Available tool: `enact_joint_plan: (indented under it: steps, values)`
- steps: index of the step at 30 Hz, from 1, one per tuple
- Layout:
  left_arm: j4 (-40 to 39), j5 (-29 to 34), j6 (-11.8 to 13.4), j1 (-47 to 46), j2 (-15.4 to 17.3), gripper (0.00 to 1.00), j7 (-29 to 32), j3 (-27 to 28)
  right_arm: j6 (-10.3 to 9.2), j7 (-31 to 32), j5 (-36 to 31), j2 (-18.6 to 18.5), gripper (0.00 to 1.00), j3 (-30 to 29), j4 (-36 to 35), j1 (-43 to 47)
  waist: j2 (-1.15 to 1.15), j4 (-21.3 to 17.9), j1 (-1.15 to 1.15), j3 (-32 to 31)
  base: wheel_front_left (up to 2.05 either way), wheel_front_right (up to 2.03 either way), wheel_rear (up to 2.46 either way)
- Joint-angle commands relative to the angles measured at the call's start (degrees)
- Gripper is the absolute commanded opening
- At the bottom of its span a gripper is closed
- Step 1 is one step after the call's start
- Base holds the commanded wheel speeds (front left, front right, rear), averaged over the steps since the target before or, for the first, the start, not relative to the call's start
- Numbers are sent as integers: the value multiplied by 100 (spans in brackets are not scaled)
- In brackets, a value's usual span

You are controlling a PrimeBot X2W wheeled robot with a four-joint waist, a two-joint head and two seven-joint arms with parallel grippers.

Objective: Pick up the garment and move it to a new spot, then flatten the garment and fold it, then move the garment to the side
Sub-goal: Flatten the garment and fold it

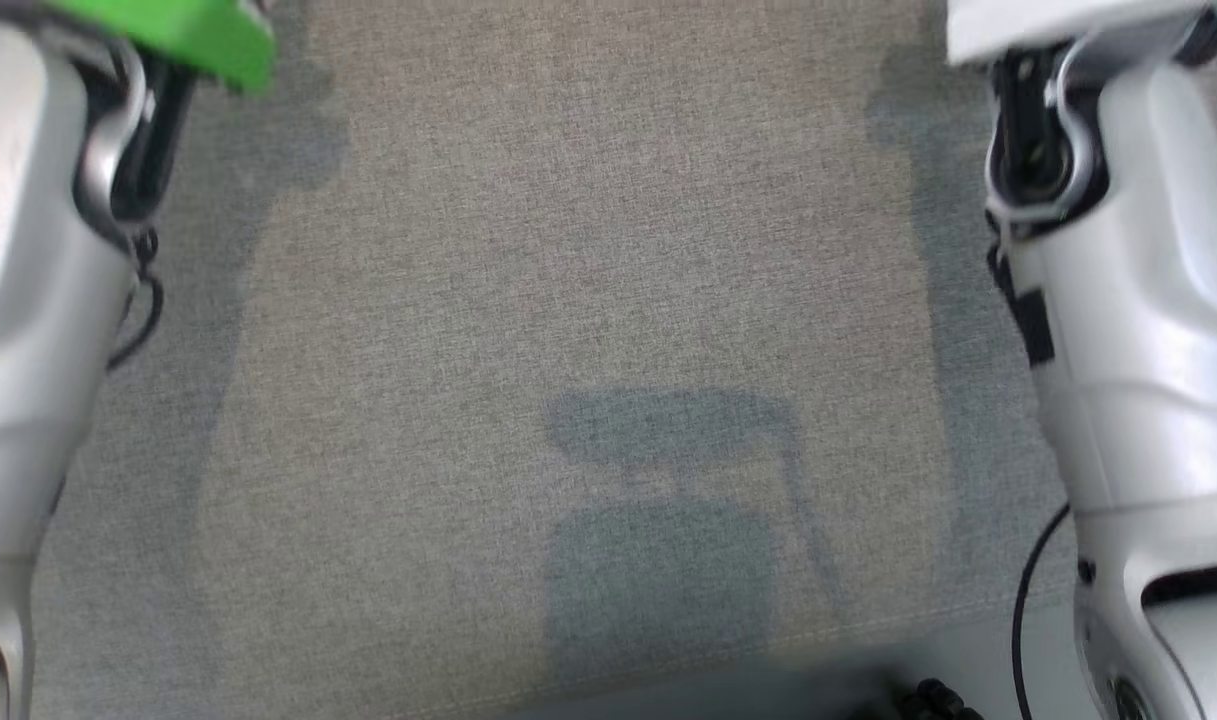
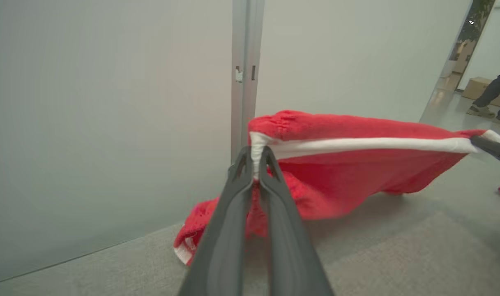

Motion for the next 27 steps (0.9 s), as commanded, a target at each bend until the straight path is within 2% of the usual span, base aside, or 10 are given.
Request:
enact_joint_plan:
  steps: [1, 3, 6, 10, 16, 22, 25, 27]
  values:
    - [-370, 106, 7, 738, 229, 0, -21, -3, -3, -81, 178, -202, 0, 252, -239, 681, 45, 11, -2, -225, 0, 0, 0]
    - [-574, 158, 7, 1075, 295, 0, -19, 3, -7, -117, 323, -275, 0, 284, -349, 1010, 45, 28, -2, -298, 0, 0, 0]
    - [-1059, 265, 9, 2114, 453, 0, -20, 166, -7, -163, 556, -495, 0, 510, -709, 1923, 45, 41, -2, -576, 0, 0, 0]
    - [-1563, 414, 58, 3630, 393, 0, -20, 360, -10, -207, 812, -752, 0, 532, -1091, 3178, 45, 55, -2, -1196, 0, 0, 0]
    - [-2102, 609, 440, 5737, 163, 0, -21, 439, -15, -203, 680, -1039, 0, 424, -1643, 4862, 45, 43, -2, -2014, 0, 0, 0]
    - [-2789, 530, 958, 7346, -239, 0, -22, 623, -21, 93, 741, -886, 0, -132, -2654, 6574, 45, 126, -2, -2454, 0, 0, 0]
    - [-3040, 349, 1034, 7861, -465, 0, -25, 716, -22, 348, 653, -746, 0, -385, -3219, 7266, 45, 211, -2, -2556, 0, 0, 0]
    - [-3118, 206, 980, 8073, -602, 0, -26, 730, -22, 532, 669, -651, 0, -551, -3514, 7471, 45, 230, -2, -2576, 0, 0, 0]
